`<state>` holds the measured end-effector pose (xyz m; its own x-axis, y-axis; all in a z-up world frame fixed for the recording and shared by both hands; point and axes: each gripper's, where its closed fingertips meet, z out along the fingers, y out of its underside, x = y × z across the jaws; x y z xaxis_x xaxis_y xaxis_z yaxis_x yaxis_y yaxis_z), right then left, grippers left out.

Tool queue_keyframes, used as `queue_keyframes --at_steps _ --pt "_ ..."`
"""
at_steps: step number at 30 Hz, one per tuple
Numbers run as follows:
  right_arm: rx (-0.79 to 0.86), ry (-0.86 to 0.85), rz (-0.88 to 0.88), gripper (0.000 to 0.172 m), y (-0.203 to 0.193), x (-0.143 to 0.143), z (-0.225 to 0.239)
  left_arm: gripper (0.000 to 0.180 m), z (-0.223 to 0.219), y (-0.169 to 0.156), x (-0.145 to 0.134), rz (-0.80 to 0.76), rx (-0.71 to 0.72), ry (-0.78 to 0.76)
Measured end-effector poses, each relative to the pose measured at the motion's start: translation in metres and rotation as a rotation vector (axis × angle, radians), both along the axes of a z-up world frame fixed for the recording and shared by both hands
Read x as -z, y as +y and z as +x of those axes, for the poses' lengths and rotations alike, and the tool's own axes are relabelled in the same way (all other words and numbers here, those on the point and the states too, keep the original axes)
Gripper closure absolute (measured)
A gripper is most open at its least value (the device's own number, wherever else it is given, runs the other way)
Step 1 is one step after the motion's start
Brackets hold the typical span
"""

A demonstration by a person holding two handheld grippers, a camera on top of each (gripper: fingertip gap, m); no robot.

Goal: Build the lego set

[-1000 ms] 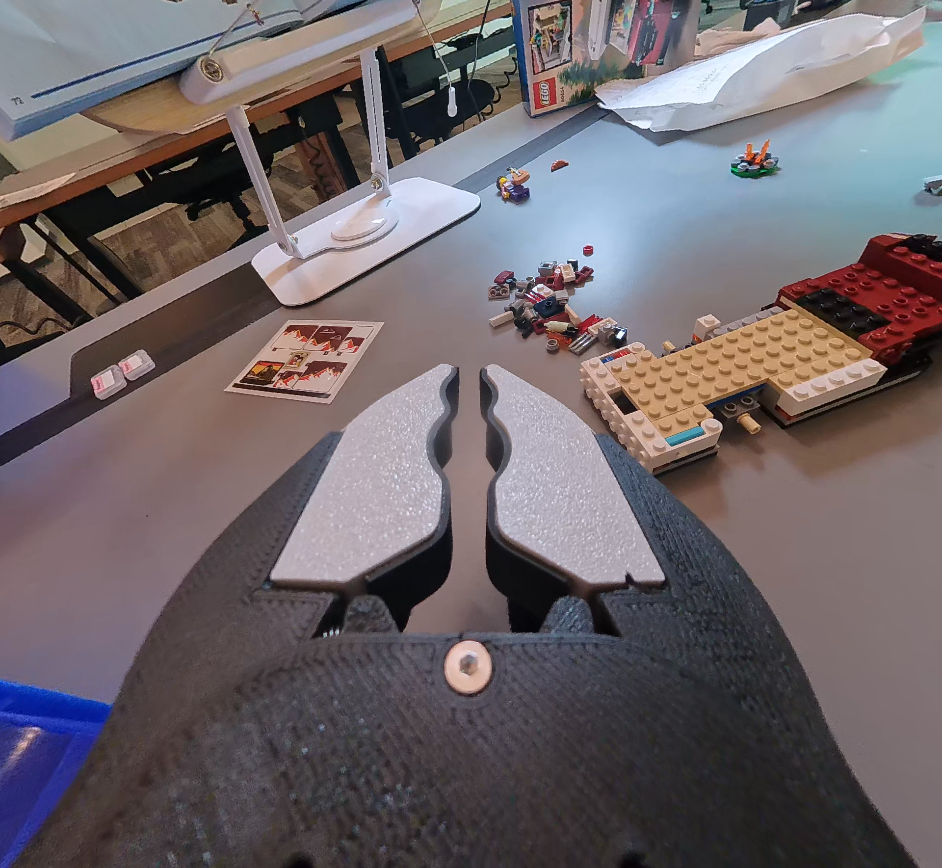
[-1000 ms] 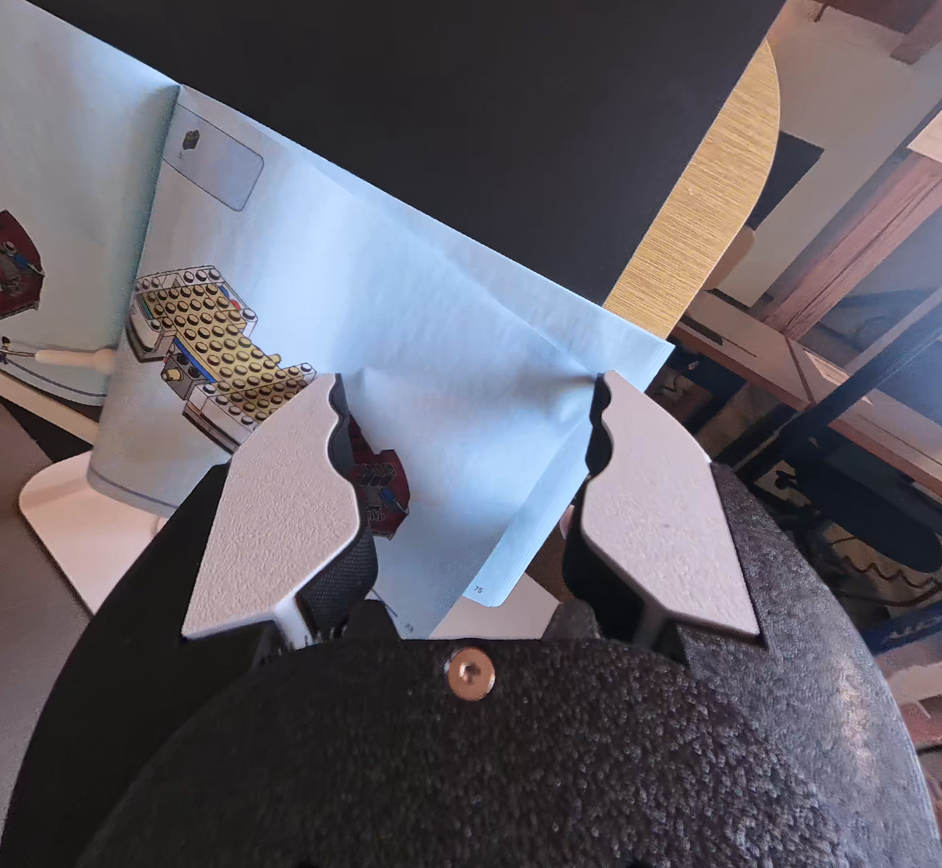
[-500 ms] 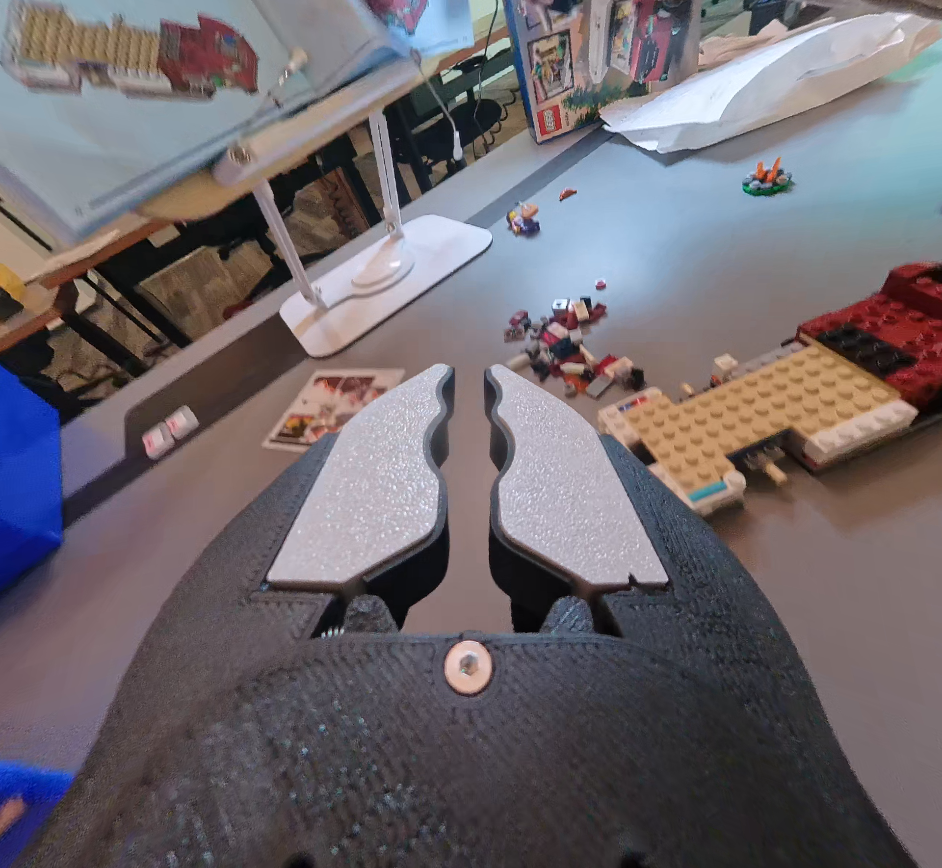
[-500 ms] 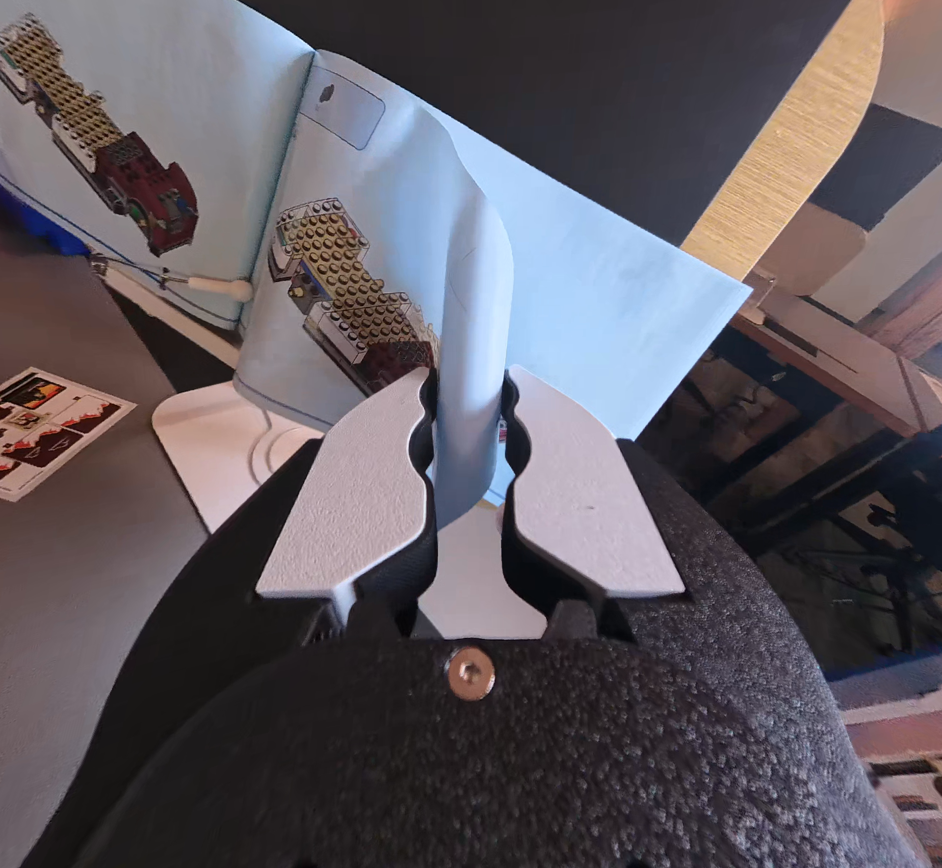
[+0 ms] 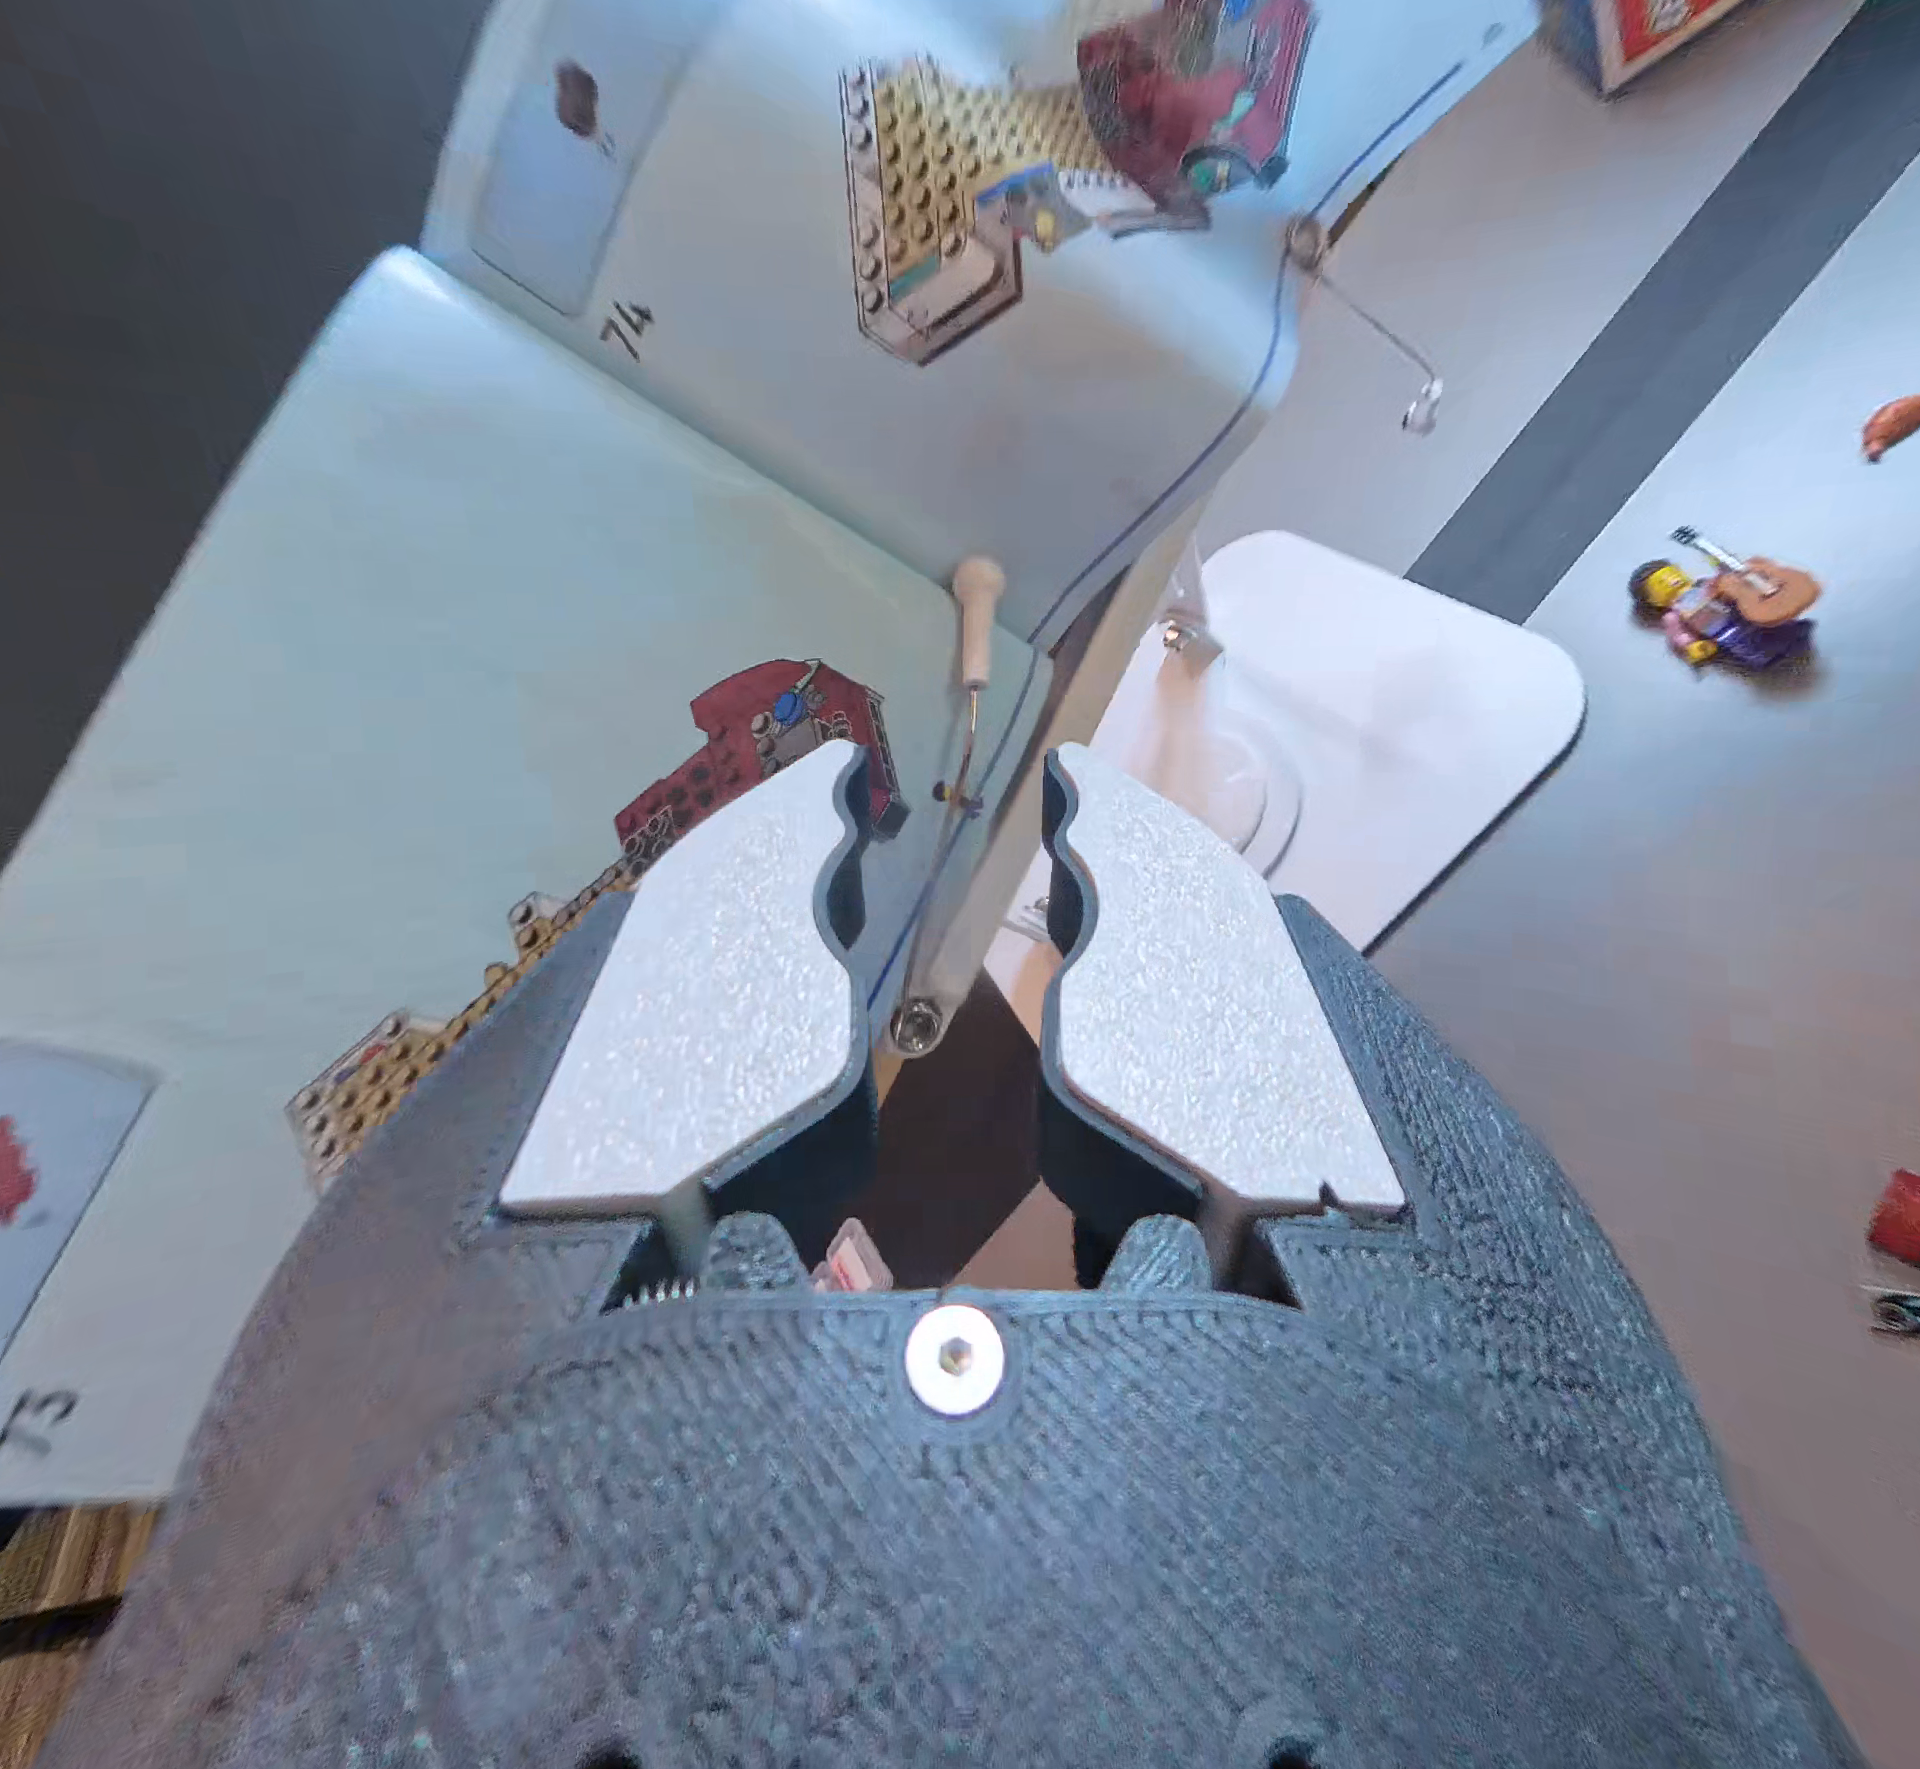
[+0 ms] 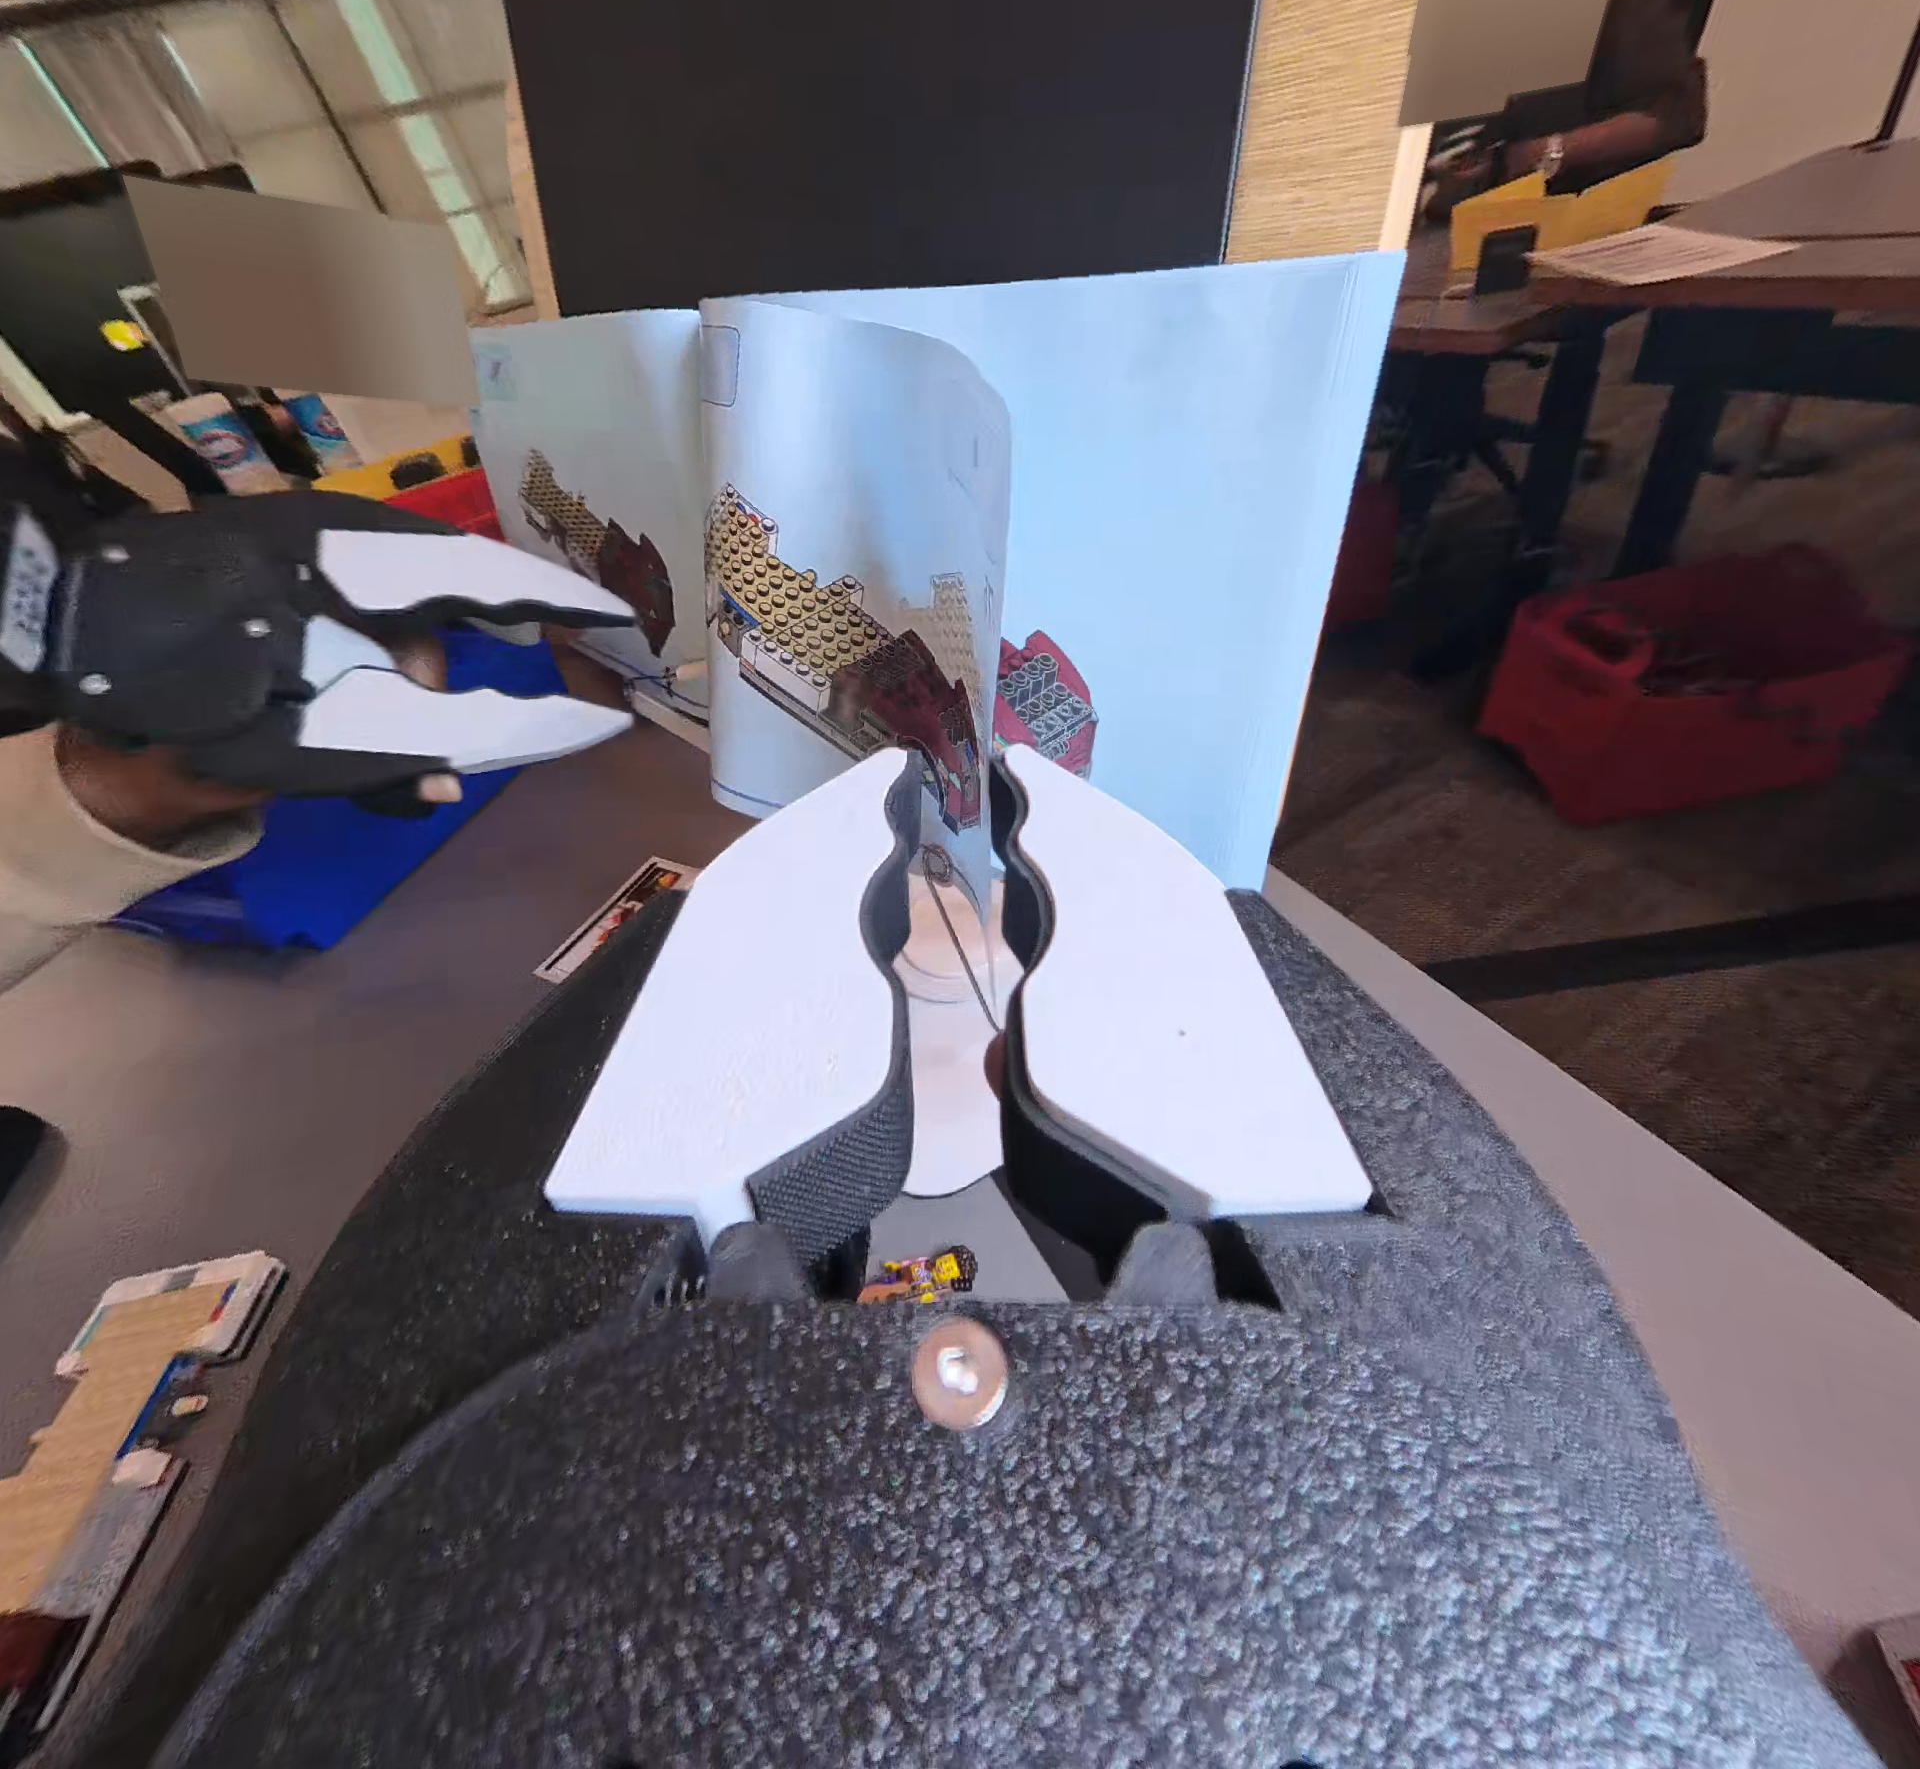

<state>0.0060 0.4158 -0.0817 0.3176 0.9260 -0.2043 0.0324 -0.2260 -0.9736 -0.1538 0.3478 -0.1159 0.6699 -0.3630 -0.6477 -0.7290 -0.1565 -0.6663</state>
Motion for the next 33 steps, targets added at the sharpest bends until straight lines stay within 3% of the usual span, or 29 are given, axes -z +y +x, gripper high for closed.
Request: queue_keyframes --at_steps 3,9,14,20,23,26,33 --pt "-0.019 -0.031 0.041 0.171 0.001 0.003 -0.003 0.156 -0.002 0.012 0.010 -0.028 0.000 0.026" --pt "-0.008 -0.072 0.150 0.171 0.007 -0.020 -0.008 0.177 -0.004 0.014 0.013 0.019 0.011 0.037" --pt "-0.021 -0.103 0.173 0.171 0.003 -0.043 -0.012 0.177 -0.005 0.015 0.011 0.081 0.010 0.060" --pt "-0.061 -0.142 0.180 0.171 -0.030 -0.033 0.000 0.179 -0.009 0.013 0.003 0.194 0.021 0.073" --pt "-0.114 -0.116 0.159 0.171 -0.054 -0.033 0.001 0.180 -0.020 0.007 -0.011 0.246 -0.008 -0.079" --pt "-0.236 -0.100 0.152 0.171 -0.092 -0.037 -0.018 0.178 -0.041 -0.002 -0.021 0.276 -0.058 -0.336" --pt "-0.537 -0.193 0.180 0.171 -0.178 -0.018 -0.127 0.175 -0.082 -0.022 -0.007 0.199 -0.094 -0.836"
